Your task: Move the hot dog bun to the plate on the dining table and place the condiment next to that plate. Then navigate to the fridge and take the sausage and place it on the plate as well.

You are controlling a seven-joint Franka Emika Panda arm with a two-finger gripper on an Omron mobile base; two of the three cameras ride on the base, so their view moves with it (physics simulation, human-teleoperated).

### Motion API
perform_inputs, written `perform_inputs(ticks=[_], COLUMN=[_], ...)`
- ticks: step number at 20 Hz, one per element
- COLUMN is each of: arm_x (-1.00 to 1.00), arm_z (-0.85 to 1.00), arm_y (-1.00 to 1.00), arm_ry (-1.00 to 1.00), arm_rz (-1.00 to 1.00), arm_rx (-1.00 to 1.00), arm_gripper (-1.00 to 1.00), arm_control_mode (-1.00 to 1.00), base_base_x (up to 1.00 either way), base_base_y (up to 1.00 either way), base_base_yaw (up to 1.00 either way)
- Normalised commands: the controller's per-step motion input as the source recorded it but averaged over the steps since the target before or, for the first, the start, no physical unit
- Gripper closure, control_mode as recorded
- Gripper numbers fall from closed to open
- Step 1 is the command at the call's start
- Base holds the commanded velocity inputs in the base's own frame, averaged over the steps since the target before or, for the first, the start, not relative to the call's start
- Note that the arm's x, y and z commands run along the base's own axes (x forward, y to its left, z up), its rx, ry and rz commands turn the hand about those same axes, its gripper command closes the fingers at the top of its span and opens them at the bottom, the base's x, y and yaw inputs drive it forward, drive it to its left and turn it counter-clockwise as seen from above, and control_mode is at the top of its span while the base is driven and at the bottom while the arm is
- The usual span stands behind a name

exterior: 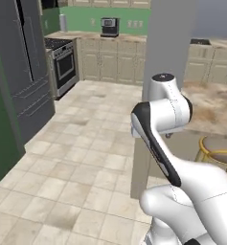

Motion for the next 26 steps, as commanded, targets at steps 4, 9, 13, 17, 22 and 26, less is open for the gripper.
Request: perform_inputs(ticks=[4,9,13,17,22,26], arm_x=[0.00,0.00,0.00,0.00,0.00,0.00], arm_z=[0.00,0.00,0.00,0.00,0.00,0.00], arm_y=[0.00,0.00,0.00,0.00,0.00,0.00], arm_ry=[0.00,0.00,0.00,0.00,0.00,0.00], arm_rz=[0.00,0.00,0.00,0.00,0.00,0.00], arm_rx=[0.00,0.00,0.00,0.00,0.00,0.00], arm_gripper=[-1.00,-1.00,-1.00,-1.00,-1.00,-1.00], arm_control_mode=[1.00,1.00,1.00,1.00,1.00,1.00], base_base_x=[0.89,1.00,1.00,1.00,1.00,1.00], base_base_y=[1.00,0.99,0.89,0.67,0.57,0.25], base_base_yaw=[0.16,0.03,-0.02,-0.14,-0.21,-0.15])
